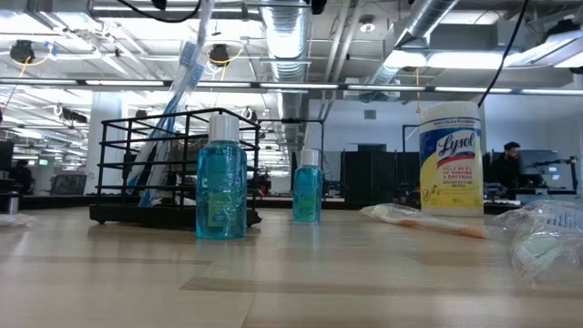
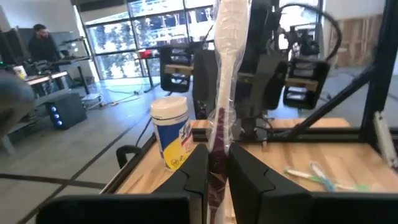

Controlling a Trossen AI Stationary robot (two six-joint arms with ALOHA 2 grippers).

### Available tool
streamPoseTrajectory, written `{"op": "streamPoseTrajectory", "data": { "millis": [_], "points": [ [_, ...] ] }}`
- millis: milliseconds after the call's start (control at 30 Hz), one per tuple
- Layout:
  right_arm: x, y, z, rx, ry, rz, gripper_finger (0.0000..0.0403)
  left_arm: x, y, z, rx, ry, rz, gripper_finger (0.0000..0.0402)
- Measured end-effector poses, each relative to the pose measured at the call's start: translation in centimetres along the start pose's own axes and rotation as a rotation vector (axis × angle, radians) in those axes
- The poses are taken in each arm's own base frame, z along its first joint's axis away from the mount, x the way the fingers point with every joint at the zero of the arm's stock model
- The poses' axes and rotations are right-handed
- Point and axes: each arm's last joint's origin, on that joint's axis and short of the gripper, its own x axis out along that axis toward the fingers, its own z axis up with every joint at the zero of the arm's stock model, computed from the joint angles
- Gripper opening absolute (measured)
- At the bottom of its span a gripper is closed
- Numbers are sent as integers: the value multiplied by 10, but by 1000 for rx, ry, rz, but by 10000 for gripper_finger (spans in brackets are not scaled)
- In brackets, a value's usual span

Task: Pick & Place toothbrushing station
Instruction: Put the left purple toothbrush into the right compartment of the wire organizer

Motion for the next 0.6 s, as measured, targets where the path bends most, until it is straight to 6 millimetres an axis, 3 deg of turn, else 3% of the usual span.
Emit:
{"op": "streamPoseTrajectory", "data": {
  "millis": [267,600],
  "points": [
    [0,0,-1,3,8,1,119,-27,-8,-23,-70,6,-9,28],
    [0,0,-1,3,12,2,118,-46,-20,-47,-153,-27,-92,28]
  ]
}}
